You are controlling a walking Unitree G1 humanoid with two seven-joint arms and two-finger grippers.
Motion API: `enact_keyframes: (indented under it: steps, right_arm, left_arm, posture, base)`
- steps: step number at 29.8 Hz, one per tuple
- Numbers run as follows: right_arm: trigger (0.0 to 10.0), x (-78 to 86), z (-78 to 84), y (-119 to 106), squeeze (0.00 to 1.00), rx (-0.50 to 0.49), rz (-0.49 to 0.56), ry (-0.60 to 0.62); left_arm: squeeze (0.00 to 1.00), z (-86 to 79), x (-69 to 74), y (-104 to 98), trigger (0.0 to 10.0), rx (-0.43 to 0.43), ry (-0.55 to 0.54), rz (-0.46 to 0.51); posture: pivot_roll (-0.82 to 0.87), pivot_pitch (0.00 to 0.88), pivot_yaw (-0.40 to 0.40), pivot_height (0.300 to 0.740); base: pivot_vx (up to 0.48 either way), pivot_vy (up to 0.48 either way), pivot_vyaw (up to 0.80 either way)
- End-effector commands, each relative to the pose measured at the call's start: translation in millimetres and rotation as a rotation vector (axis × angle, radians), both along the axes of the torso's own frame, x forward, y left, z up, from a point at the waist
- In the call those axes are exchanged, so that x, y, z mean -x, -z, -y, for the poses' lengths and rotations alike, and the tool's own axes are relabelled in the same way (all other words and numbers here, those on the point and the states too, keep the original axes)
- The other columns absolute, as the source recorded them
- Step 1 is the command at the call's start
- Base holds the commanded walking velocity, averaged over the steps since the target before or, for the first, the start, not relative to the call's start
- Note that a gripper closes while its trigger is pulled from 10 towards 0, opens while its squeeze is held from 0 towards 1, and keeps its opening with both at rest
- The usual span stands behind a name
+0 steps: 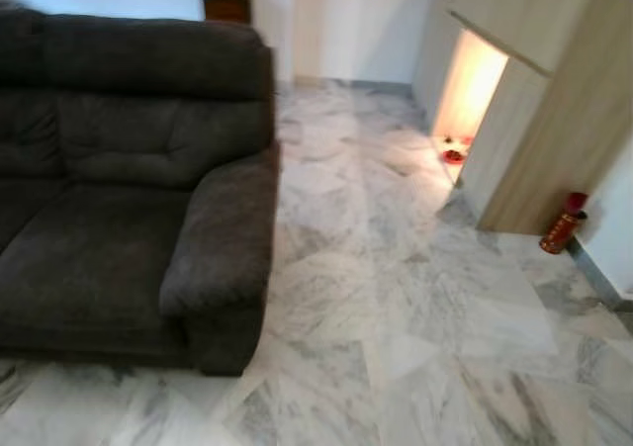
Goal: Move the pillow to the sofa from floor
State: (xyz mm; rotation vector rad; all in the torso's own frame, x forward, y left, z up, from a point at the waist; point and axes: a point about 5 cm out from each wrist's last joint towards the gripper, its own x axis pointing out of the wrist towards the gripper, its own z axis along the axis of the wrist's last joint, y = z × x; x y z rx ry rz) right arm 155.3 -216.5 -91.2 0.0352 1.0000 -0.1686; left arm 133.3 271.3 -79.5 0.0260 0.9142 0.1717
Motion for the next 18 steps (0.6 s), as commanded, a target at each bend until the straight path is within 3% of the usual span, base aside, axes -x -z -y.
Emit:
enact_keyframes:
  steps: [1,3,11,18]
  right_arm:
    - [10.0,-27.6,-24.3,-7.4,0.0,-0.117,0.069,0.068]
    - [10.0,-28.1,-24.5,-7.8,0.0,-0.11,0.071,0.054]
    - [10.0,-28.7,-28.4,-7.5,0.0,-0.121,0.071,0.044]
    - [10.0,-27.2,-29.2,-6.7,0.0,-0.141,0.069,0.068]
  left_arm:
    - [0.0,31.5,-18.7,6.8,10.0,0.013,0.075,-0.093]
    - [0.0,31.5,-18.4,6.9,10.0,0.013,0.076,-0.094]
    - [0.0,32.1,-17.8,7.4,10.0,0.012,0.085,-0.1]
    - [0.0,33.3,-16.3,8.4,10.0,0.012,0.084,-0.106]
  posture:
    - [0.18,0.058,-0.021,0.74]
    - [0.18,0.058,-0.02,0.74]
    - [0.18,0.058,-0.016,0.74]
    - [0.19,0.057,-0.014,0.74]
  base:
    - [0.0,0.48,0.0]
    - [0.0,0.48,0.0]
    - [0.0,0.478,0.75]
    - [0.0,0.48,0.0]
